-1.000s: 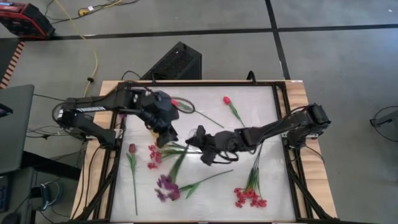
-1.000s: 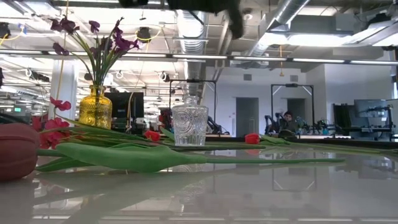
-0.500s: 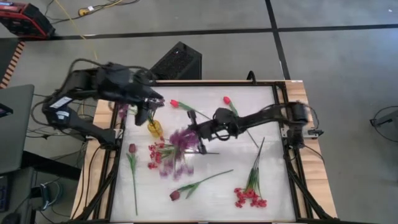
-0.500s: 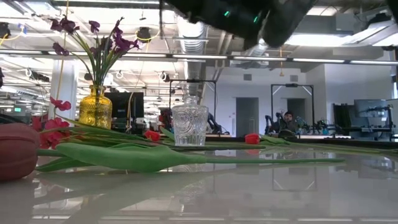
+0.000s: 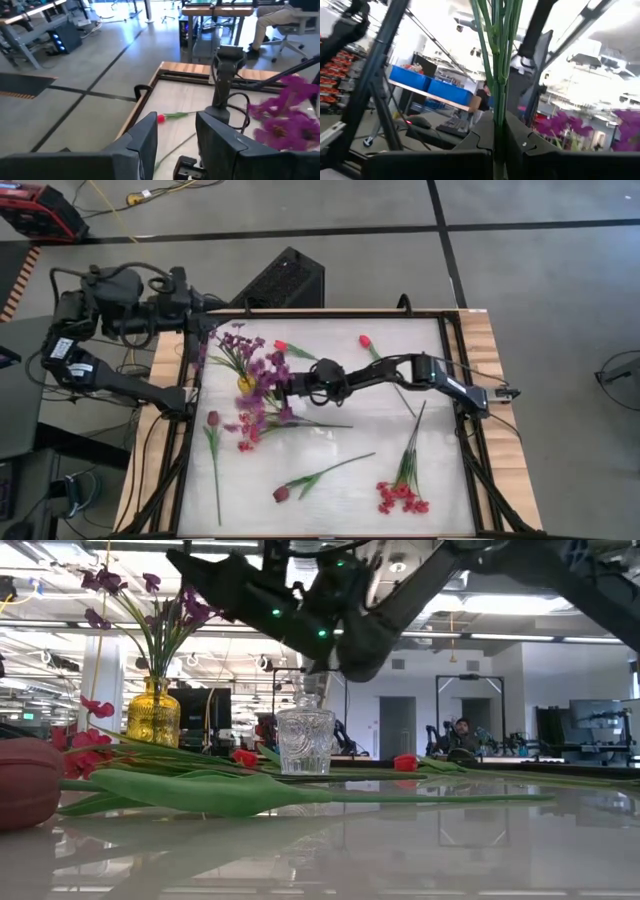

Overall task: Sort flowers into vase by color
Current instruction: Put the violet flower into the yellow vase

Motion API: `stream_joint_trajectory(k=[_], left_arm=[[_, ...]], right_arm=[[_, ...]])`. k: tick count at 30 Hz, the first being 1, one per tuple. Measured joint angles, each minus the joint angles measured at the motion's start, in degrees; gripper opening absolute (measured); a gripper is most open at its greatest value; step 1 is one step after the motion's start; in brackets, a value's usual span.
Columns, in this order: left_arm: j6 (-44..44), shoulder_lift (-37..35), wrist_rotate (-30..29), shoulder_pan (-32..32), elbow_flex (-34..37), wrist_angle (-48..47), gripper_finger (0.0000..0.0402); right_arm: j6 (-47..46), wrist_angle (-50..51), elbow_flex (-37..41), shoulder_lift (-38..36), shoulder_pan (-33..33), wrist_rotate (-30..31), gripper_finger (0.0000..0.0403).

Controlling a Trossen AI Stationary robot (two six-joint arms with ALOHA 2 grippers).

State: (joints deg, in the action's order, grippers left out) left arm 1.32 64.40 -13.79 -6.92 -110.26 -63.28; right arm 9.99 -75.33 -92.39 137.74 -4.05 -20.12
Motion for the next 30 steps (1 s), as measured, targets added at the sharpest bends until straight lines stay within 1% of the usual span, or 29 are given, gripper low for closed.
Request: stream_joint_trajectory(k=[6, 11, 15, 21, 27, 30], left_arm=[[0.0, -0.2, -0.5, 0.0, 0.0, -0.2, 0.0123], [0.4, 0.4, -0.6, 0.0, 0.0, -0.2, 0.0123], [0.7, 1.1, -0.5, 0.0, 0.0, -0.3, 0.0123], [1.2, 1.9, -0.5, 0.0, 0.0, -0.4, 0.0123], [1.2, 2.3, -0.5, 0.0, 0.0, -0.4, 0.0123], [1.0, 2.3, -0.4, 0.0, 0.0, -0.2, 0.0123]], right_arm=[[-1.6, 3.0, -8.2, 5.5, -0.3, 0.8, 0.0039], [-2.7, 3.6, -12.9, 7.8, -0.6, 1.3, 0.0039], [-1.3, 7.4, -14.2, 7.8, -0.6, 1.3, 0.0039], [0.2, 9.2, -15.6, 7.8, -0.6, 3.8, 0.0039], [0.8, 10.8, -15.7, 7.8, -1.0, 4.2, 0.0039], [2.3, 12.8, -15.6, 7.9, -1.2, 6.5, 0.0039]])
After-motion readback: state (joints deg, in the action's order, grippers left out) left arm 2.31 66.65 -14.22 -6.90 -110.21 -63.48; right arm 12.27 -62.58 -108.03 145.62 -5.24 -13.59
